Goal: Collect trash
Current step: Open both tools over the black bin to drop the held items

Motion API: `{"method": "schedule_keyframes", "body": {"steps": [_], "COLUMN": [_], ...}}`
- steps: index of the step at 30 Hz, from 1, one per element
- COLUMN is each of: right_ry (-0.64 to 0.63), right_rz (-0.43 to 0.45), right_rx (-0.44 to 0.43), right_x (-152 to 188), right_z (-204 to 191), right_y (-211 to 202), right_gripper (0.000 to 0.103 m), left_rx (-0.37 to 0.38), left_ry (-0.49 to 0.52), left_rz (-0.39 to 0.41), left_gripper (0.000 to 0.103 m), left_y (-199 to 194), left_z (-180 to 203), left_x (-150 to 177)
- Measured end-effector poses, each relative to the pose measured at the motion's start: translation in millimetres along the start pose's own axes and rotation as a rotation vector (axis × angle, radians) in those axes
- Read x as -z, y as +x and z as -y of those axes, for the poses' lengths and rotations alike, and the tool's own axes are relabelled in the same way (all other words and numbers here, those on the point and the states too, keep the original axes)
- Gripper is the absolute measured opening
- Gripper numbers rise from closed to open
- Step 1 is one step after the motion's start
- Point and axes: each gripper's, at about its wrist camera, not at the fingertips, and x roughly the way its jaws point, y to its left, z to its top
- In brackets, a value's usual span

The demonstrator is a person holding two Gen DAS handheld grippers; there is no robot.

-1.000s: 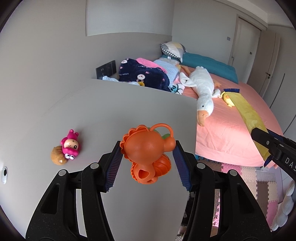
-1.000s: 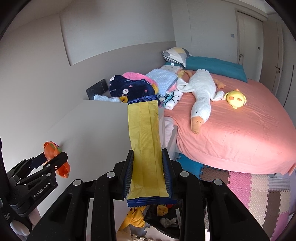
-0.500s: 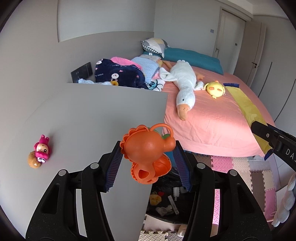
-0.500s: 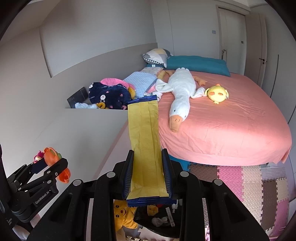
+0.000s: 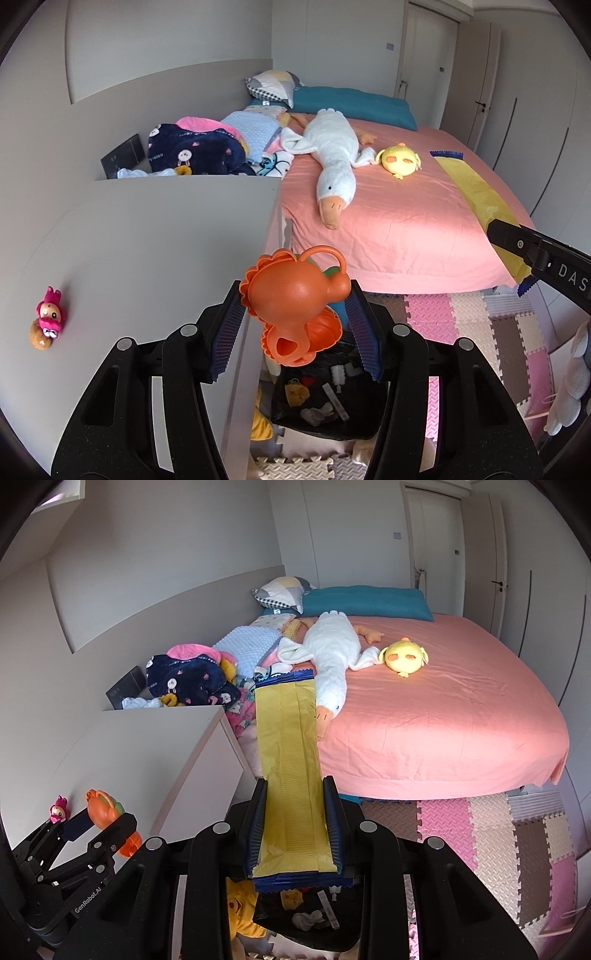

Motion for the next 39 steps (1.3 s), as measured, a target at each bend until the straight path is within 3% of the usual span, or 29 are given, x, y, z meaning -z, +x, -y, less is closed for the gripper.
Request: {"method": "schedule_keyframes", "body": {"steps": [5,6,7,8,9,11,22,39], "right_ry": [0.025,0.029,0.035,0.041,0.042,0.034,0.056,-0.039], "right_rz": [-0.005,-0.005,-0.003,0.014,0.041,0.072,0.072,0.048], "right_rx": [0.003,-0.003,0.003,0.014,0.025,0.038,0.019,-0.034], "right_x": [-5,-7,-9,-11,-13,-16,-19,-11], "right_z": [12,14,15,16,16,15,15,-50], "right_y": [8,10,11,10,8,5,8,16], "right_gripper": [0.031,0.039,0.065,0.079,0.091,0.091,0.094,0.094], "left_rx": [0.033,0.051,0.066,0.053,0.020,-0.023,-0.032,-0.073], "left_ry": [0.026,0.038,0.059,0.074,0.084,0.096,0.006,-0.056], "left_rz": [-0.026,-0.037,-0.047,-0.044,-0.024,0.013,-0.024,-0.019], "left_gripper": [0.054,0.055,0.061,0.087,0.097,0.097,0.097,0.097], "left_y": [8,10,12,13,12,9,15,-2], "left_z": [14,18,21,24,26,26,-3,-51], "left_x": [2,3,5,7,8,10,8,22]}}
